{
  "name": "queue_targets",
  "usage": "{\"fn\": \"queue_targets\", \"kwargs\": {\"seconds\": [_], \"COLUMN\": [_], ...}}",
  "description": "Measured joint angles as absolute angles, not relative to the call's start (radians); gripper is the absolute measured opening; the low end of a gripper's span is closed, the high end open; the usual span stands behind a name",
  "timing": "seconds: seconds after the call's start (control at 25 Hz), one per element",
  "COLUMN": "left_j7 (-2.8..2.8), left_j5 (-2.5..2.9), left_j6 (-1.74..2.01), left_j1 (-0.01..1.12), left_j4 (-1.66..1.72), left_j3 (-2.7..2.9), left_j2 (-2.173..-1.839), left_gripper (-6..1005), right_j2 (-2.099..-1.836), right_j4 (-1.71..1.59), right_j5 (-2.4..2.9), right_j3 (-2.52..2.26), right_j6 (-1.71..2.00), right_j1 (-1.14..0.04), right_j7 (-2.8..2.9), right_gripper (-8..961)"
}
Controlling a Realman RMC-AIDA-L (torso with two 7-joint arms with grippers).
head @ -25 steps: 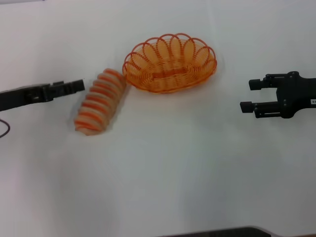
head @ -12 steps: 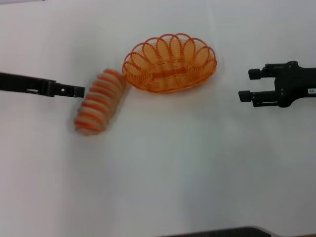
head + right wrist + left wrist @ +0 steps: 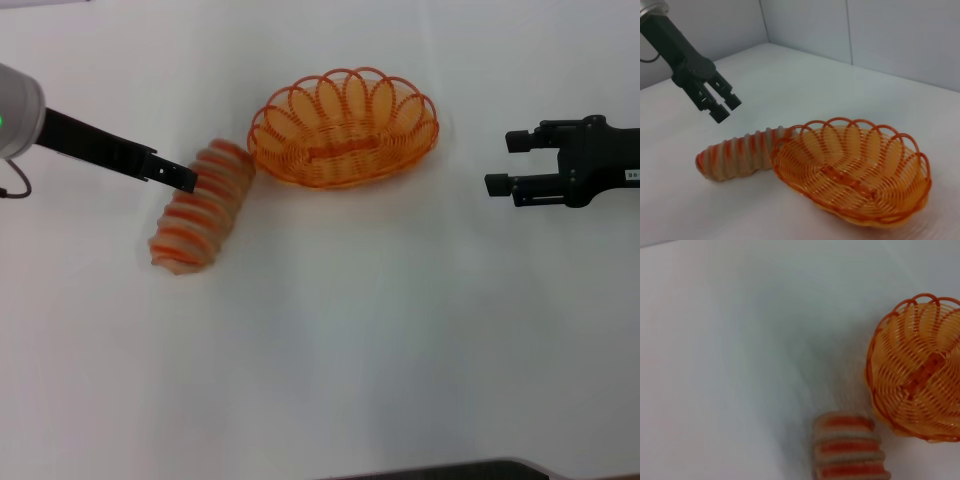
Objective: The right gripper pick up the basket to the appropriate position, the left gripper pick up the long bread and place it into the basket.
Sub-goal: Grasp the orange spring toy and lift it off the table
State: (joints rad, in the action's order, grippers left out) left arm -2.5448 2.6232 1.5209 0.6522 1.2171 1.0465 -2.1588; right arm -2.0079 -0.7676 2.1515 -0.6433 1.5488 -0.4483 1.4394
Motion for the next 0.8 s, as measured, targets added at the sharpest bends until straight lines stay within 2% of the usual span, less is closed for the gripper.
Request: {"fn": "queue_targets", "kwargs": {"seconds": [0.36, 0.8], "left_j7": [-2.637, -2.635], "left_j5": [2.645, 2.661], "left_j6": [1.540, 1.509], "left_j1": [0.681, 0.647], "left_j4": [1.219, 1.194], "left_j3": [1.124, 1.217], "left_j2": [-2.159, -2.164], "left_gripper": [841, 840], "right_j2": [-2.013, -2.014], "right_j4": [-0.803, -0.804], "right_j5": [2.155, 2.155], "right_j3": [-0.635, -0.635], "right_j6": [1.527, 1.518], "right_j1": [-0.450, -0.458], "right_j7": [1.453, 1.468], "right_gripper": [769, 769]}}
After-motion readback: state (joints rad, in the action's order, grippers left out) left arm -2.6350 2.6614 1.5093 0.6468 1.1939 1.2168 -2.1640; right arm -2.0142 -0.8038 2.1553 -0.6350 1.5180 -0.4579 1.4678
